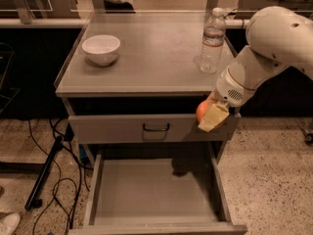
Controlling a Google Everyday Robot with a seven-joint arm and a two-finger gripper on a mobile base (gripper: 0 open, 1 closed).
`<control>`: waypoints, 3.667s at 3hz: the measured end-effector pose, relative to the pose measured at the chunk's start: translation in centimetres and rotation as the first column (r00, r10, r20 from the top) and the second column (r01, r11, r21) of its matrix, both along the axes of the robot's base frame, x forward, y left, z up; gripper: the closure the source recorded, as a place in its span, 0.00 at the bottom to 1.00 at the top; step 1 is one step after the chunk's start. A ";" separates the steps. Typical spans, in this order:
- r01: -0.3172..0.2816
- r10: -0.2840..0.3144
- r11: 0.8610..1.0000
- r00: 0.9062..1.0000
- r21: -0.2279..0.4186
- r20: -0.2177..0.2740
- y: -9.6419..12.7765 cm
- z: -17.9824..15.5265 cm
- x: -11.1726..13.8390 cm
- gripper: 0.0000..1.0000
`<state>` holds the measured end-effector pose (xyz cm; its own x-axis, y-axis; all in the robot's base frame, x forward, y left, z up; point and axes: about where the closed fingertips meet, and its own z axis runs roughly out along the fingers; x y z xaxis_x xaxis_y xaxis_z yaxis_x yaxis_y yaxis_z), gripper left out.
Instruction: Place orange into middle drawer
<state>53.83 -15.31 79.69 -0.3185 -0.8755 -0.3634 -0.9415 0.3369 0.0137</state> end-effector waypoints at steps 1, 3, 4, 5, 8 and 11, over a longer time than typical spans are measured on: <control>-0.002 0.002 1.000 1.000 -0.012 -0.026 0.1 -1.0 -1.4 1.00; -0.044 0.039 0.999 0.986 -0.031 -0.159 1.2 -6.8 -5.9 1.00; -0.044 0.039 0.999 0.986 -0.031 -0.159 1.2 -6.8 -5.9 1.00; -0.049 0.043 0.998 0.980 -0.028 -0.193 2.1 -8.5 -6.5 1.00; -0.055 0.048 0.998 0.951 -0.014 -0.305 4.9 -16.5 -9.8 1.00; 0.104 -0.061 0.988 0.939 0.111 -0.339 6.8 -22.5 -10.5 1.00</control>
Offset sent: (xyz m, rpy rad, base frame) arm -0.0678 0.0032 -0.0743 -0.0527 0.1704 0.0264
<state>43.28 -8.56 57.16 -0.5093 -0.7952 -0.3290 -0.8445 0.3881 0.3692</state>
